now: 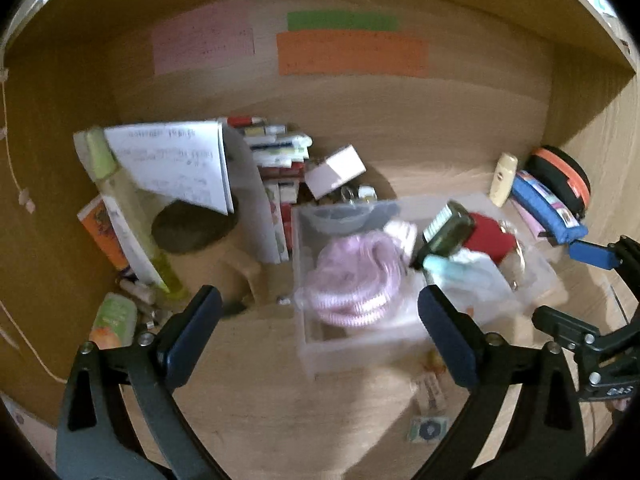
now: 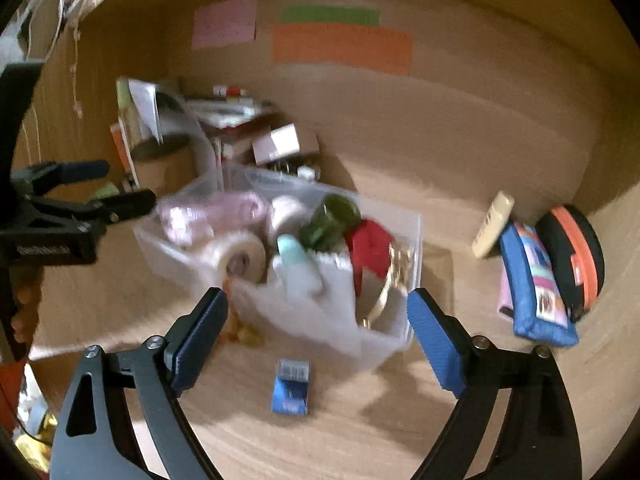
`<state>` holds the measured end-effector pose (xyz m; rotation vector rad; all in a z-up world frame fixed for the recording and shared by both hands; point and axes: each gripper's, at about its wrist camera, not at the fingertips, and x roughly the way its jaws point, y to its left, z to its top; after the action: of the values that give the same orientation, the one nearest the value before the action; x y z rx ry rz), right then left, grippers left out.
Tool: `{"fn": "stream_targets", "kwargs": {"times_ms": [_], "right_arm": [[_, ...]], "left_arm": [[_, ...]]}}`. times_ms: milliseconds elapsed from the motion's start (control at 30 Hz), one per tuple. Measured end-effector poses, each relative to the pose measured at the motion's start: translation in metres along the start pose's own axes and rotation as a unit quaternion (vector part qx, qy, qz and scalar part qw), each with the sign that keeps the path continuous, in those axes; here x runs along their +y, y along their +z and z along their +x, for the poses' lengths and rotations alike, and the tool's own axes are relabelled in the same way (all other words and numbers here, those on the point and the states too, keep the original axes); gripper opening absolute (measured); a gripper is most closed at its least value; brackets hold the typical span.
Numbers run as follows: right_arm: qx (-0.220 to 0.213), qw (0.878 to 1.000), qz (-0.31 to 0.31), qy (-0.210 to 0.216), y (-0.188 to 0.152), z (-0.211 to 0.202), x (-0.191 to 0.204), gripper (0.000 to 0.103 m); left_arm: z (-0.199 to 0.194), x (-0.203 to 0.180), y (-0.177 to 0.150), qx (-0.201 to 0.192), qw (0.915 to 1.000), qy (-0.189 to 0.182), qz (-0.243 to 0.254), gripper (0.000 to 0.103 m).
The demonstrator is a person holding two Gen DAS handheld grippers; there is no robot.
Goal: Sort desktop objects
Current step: 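Withdraw both grippers from the box toward the loose small items, then grasp the green square tag with the left gripper while right grasps blue card box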
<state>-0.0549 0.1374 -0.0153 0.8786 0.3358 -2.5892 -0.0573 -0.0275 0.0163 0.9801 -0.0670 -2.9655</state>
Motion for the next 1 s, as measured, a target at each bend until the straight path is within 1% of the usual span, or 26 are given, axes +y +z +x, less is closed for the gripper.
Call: {"fn": "stream_targets", "kwargs": {"times_ms": [133,300,400,433,500,600,667,733,833,933,1000], "right_arm": [[0.024,0.999,-0.011,-0.018,-0.018,0.002,0.001,0.090],[0.055,0.998,-0.001,-0.012,-0.042,0.008,-0.002,0.090],[0.070,0.997,-0.006,-0.011,-0.055,0.015,-0.001,0.090],[0.070,0.997,-0.010,-0.014,-0.058,0.016,0.000,0.090],[0.073,0.997,-0.018,-0.020,-0.063,0.020,0.001,0.090],[0.090,0.996,-0.015,0.000,-0.066,0.029,-0.002,0.090],[0.098,0.995,-0.008,0.018,-0.066,0.034,-0.005,0.090],[0.103,0.994,-0.006,0.030,-0.065,0.038,-0.006,0.089],[0.109,0.993,-0.006,0.041,-0.065,0.042,-0.007,0.087],[0.114,0.992,-0.004,0.055,-0.065,0.046,-0.007,0.080],[0.119,0.991,0.001,0.064,-0.066,0.050,-0.008,0.070]], "left_arm": [[-0.004,-0.003,-0.011,0.007,0.9998,-0.012,0.012,0.100],[-0.010,-0.009,-0.019,0.010,0.9994,-0.029,0.017,0.100],[-0.007,-0.016,-0.024,0.028,0.9984,-0.043,0.025,0.100],[-0.006,-0.020,-0.026,0.034,0.9979,-0.045,0.030,0.100],[-0.005,-0.027,-0.030,0.036,0.9979,-0.038,0.040,0.100],[-0.005,-0.036,-0.036,0.041,0.9970,-0.043,0.051,0.100],[-0.001,-0.042,-0.043,0.054,0.9953,-0.055,0.059,0.100],[0.003,-0.047,-0.050,0.066,0.9942,-0.052,0.068,0.100],[0.014,-0.052,-0.063,0.095,0.9905,-0.059,0.079,0.100],[0.024,-0.056,-0.072,0.126,0.9856,-0.071,0.088,0.100],[0.029,-0.058,-0.076,0.138,0.9832,-0.078,0.091,0.100]]}}
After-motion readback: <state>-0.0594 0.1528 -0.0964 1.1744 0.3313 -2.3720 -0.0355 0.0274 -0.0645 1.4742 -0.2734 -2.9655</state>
